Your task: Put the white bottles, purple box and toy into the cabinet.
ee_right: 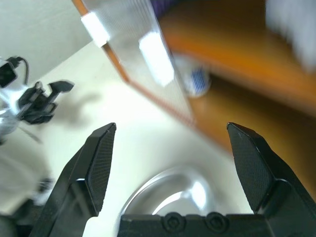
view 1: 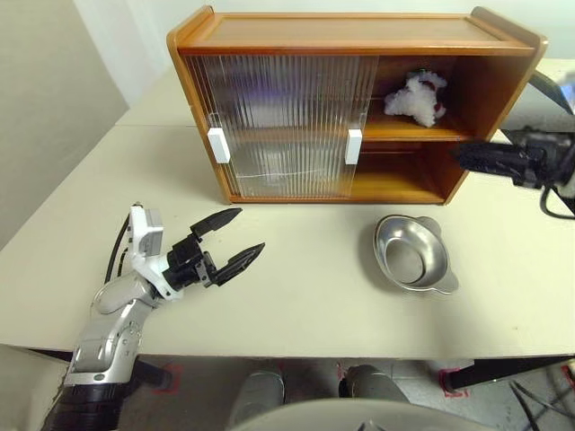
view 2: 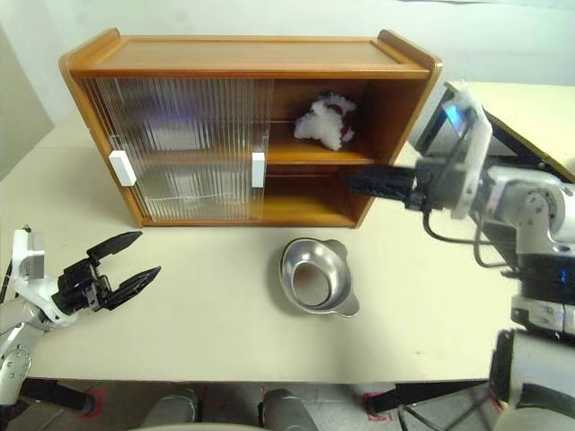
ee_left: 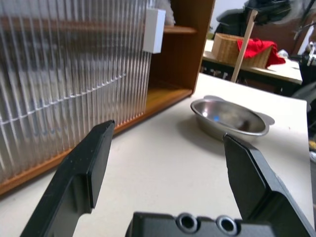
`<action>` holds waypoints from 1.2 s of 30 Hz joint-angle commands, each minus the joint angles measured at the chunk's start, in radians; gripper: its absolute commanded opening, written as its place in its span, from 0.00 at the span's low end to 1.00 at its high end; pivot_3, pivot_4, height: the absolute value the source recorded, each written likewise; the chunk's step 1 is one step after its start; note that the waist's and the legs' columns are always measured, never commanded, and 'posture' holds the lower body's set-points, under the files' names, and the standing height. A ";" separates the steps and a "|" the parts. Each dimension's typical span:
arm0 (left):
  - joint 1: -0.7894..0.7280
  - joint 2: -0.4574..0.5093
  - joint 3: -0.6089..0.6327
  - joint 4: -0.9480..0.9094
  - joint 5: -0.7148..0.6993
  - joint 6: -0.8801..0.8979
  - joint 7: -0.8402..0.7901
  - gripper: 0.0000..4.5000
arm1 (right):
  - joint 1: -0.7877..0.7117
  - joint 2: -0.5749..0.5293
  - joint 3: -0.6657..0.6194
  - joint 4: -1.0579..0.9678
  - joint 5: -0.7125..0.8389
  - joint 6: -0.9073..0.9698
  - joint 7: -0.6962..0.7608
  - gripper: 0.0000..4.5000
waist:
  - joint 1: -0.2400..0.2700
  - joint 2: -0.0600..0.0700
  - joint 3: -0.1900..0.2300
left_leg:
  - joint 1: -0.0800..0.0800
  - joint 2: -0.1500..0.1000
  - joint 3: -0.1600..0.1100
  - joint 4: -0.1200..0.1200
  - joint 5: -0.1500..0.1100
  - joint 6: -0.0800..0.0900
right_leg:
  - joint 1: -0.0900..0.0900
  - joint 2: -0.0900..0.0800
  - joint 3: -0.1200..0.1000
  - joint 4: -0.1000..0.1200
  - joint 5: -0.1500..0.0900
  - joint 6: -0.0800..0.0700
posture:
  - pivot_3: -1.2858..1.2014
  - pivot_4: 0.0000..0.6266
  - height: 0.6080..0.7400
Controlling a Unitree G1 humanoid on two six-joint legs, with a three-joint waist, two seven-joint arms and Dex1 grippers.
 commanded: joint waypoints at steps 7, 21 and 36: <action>-0.010 0.004 -0.007 0.001 0.005 0.000 -0.014 1.00 | 0.183 0.095 -0.061 0.064 -0.014 -0.034 -0.158 0.99 | -0.011 0.000 0.000 | 0.005 -0.001 0.000 0.001 -0.007 0.013 | 0.001 0.000 0.001 0.005 -0.002 0.004 | 0.51 0.01 1.00; -0.003 0.004 -0.003 -0.001 0.003 -0.002 -0.012 1.00 | 0.538 -0.030 -0.052 0.018 0.081 0.148 0.001 0.99 | -0.004 -0.003 0.002 | 0.004 -0.003 0.000 0.000 -0.008 0.013 | 0.003 -0.001 0.001 0.007 -0.009 0.010 | 0.51 0.02 1.00; -0.027 0.001 -0.007 0.016 0.006 -0.003 -0.015 1.00 | 0.504 0.152 -0.070 -0.106 0.154 0.225 -0.182 0.99 | -0.017 -0.004 0.003 | 0.005 -0.004 0.000 0.000 -0.009 0.014 | 0.003 -0.001 0.001 0.007 -0.010 0.011 | 0.51 0.02 1.00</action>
